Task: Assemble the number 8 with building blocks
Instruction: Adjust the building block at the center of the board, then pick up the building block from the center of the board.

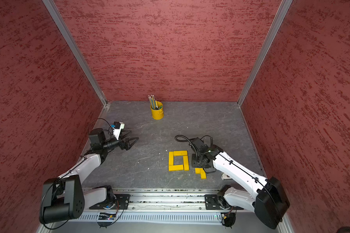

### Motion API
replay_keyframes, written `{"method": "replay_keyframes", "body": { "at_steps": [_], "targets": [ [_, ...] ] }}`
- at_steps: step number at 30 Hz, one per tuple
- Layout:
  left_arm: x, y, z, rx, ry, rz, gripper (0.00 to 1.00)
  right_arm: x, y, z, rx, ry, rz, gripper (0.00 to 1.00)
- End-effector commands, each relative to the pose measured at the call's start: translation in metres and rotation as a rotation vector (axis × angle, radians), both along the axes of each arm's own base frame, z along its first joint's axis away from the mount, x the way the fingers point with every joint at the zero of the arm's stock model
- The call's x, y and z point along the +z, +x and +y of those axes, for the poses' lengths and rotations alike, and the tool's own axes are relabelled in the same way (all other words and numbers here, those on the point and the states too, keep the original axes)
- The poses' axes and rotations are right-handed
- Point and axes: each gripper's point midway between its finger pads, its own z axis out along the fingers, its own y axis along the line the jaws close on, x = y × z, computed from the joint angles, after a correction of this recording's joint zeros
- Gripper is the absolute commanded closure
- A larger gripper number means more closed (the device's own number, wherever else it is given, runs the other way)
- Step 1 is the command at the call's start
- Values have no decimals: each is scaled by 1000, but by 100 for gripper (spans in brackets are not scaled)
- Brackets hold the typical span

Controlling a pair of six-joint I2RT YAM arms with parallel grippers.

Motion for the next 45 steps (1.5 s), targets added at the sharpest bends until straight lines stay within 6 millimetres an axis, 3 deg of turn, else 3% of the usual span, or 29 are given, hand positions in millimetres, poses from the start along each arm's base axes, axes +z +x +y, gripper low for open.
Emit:
{"method": "replay_keyframes", "body": {
  "at_steps": [1, 13, 20, 24, 33, 37, 45],
  "targets": [
    [9, 2, 0, -12, 1, -31, 0, -9, -9, 13, 2, 51, 56, 52],
    [9, 2, 0, -7, 7, -34, 0, -51, -37, 10, 25, 32, 189, 47],
    [11, 2, 1, -5, 9, -41, 0, -67, -52, -7, -2, -18, 230, 45],
    [11, 1, 0, -10, 6, -38, 0, -67, -48, -16, -41, -69, 223, 42],
    [11, 1, 0, -9, 6, -41, 0, -42, -18, 3, -32, -20, 120, 40],
    [11, 0, 0, -11, 4, -39, 0, -42, -9, 6, -21, -45, 114, 40],
    [11, 0, 0, -6, 9, -49, 0, -49, -12, -8, -34, -128, 147, 40]
  ]
}}
